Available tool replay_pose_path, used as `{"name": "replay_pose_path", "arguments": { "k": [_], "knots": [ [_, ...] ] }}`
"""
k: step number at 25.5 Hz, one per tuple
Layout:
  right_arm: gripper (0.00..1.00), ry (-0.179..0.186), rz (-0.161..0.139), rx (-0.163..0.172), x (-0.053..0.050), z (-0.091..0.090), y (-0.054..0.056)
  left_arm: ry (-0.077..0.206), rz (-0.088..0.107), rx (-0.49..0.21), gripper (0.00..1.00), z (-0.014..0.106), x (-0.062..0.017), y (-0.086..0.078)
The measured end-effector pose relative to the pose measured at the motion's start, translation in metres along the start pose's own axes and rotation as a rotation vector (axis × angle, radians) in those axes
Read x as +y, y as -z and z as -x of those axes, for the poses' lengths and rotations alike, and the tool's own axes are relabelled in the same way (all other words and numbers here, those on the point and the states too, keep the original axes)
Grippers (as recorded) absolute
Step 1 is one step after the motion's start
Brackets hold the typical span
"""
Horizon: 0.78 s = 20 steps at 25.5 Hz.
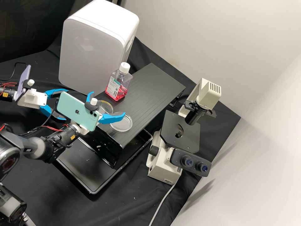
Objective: Remove the lid from the petri dish
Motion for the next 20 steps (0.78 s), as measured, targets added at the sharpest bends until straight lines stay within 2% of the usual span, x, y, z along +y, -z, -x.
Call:
{"name": "replay_pose_path", "arguments": {
  "k": [3, 4, 6, 7, 8, 9, 11, 12, 14, 16, 20],
  "knots": [
    [1.00, -0.021, -0.002, 0.017, 0.005, 0.007, 0.004, 0.000, -0.030, 0.017, 1.00, 0.001, -0.0007, 0.000],
    [1.00, -0.020, -0.003, 0.023, 0.005, 0.010, 0.005, -0.001, -0.033, 0.034, 1.00, 0.001, -0.0013, 0.000],
    [1.00, -0.014, -0.010, 0.039, 0.003, 0.015, 0.010, -0.005, -0.029, 0.070, 1.00, 0.003, -0.0021, -0.003],
    [1.00, -0.026, -0.007, 0.033, 0.002, 0.019, 0.013, -0.009, -0.020, 0.095, 1.00, 0.004, -0.0021, -0.005],
    [1.00, -0.038, -0.006, 0.011, 0.000, 0.024, 0.014, -0.016, -0.013, 0.106, 1.00, 0.005, -0.0005, -0.006],
    [1.00, -0.038, -0.010, 0.000, -0.001, 0.026, 0.014, -0.022, -0.017, 0.097, 1.00, 0.005, 0.0015, -0.008],
    [1.00, -0.027, -0.007, -0.002, -0.004, 0.032, 0.012, -0.025, -0.019, 0.091, 1.00, 0.007, 0.0030, -0.009],
    [1.00, -0.034, -0.012, 0.004, -0.005, 0.034, 0.011, -0.027, -0.020, 0.089, 1.00, 0.007, 0.0034, -0.009],
    [1.00, -0.047, -0.030, 0.014, -0.006, 0.038, 0.009, -0.027, -0.020, 0.090, 1.00, 0.007, 0.0035, -0.008],
    [1.00, -0.069, -0.074, 0.027, -0.006, 0.042, 0.008, -0.027, -0.020, 0.090, 1.00, 0.007, 0.0035, -0.008],
    [1.00, -0.078, -0.125, 0.042, -0.005, 0.043, 0.007, -0.027, -0.020, 0.090, 1.00, 0.007, 0.0035, -0.008]
  ]
}}
